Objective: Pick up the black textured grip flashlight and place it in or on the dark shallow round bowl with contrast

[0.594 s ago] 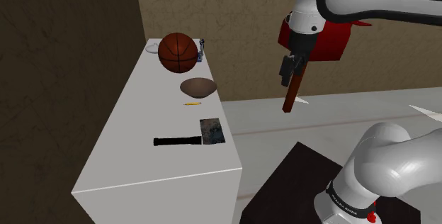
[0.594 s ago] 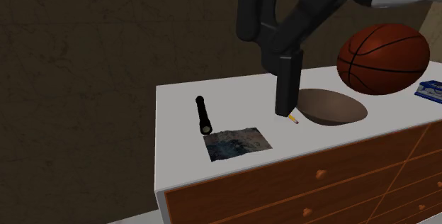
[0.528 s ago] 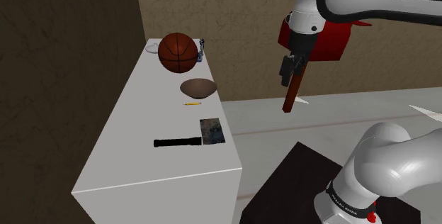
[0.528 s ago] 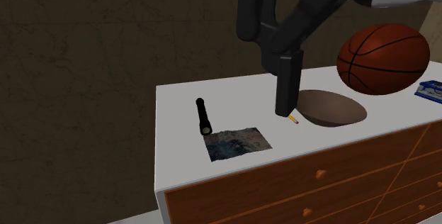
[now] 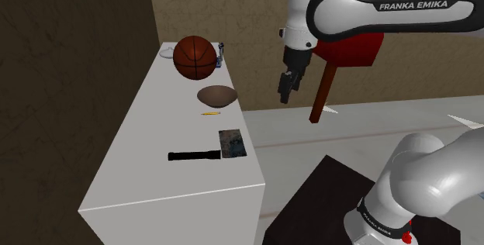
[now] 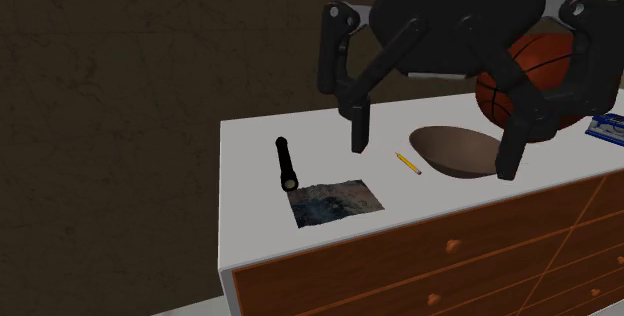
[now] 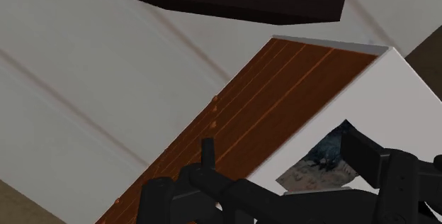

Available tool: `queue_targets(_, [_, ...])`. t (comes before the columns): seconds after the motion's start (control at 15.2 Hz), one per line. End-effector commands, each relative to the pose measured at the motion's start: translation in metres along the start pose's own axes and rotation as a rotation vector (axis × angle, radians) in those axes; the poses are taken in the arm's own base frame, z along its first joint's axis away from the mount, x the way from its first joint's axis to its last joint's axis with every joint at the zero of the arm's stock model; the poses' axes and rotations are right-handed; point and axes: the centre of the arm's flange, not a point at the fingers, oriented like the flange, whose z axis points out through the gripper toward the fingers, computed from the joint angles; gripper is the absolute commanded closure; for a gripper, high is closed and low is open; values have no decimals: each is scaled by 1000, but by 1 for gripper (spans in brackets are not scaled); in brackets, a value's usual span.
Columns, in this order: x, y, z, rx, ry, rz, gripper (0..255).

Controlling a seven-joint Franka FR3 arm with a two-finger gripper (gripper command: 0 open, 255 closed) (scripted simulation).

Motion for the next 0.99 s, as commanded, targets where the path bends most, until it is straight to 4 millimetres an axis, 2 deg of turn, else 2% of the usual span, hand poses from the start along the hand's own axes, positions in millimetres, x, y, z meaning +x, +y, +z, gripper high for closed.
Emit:
queue_targets(0.0, [20, -13, 13, 6, 3, -53, 0])
queue_targets(0.46, [82, -67, 49, 26, 11, -236, 0])
queue_targets(0.92, [134, -132, 83, 46, 19, -418, 0])
